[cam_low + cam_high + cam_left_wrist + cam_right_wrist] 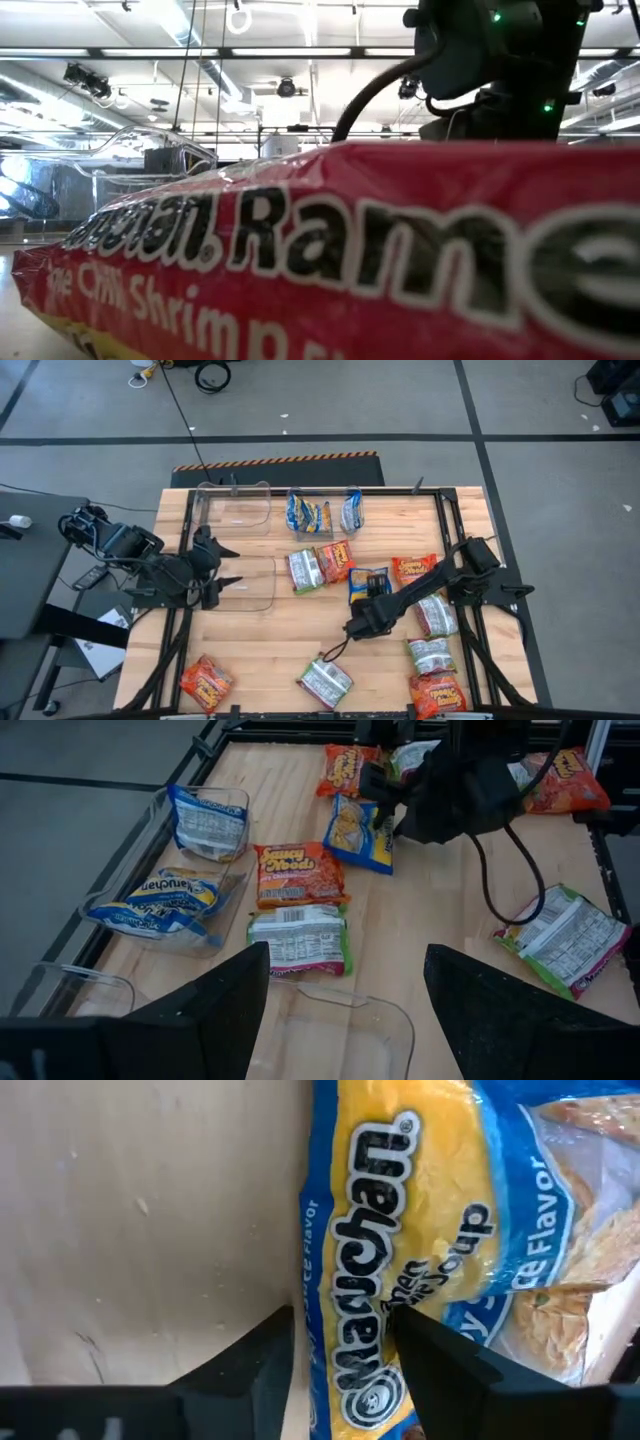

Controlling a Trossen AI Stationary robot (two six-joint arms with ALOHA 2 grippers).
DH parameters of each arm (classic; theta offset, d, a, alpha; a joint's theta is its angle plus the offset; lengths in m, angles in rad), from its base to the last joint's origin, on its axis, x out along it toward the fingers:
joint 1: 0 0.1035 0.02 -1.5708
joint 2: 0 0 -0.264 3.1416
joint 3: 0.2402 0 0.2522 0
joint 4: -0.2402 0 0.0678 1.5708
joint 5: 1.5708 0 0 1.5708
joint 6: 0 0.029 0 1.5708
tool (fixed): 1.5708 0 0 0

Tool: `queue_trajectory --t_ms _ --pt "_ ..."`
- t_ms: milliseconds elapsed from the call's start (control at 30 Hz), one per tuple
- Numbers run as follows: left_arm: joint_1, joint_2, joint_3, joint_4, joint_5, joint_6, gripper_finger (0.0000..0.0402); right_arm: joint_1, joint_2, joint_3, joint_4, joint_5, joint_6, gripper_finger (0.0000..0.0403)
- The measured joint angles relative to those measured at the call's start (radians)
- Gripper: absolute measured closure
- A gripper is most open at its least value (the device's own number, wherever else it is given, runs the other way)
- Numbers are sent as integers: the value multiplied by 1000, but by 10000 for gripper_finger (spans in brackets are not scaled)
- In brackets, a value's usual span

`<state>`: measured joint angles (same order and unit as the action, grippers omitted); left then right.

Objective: Sort Maruchan noodles
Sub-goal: Put the blue noodle pack into the right transparent bin

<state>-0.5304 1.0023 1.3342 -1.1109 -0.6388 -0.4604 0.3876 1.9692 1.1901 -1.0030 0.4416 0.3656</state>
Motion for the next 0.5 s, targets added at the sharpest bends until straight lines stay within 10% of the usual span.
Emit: queue_trajectory --t_ms 500 --pt "0 -1 0 0 8 -1 130 -79 -201 -2 56 -165 213 380"
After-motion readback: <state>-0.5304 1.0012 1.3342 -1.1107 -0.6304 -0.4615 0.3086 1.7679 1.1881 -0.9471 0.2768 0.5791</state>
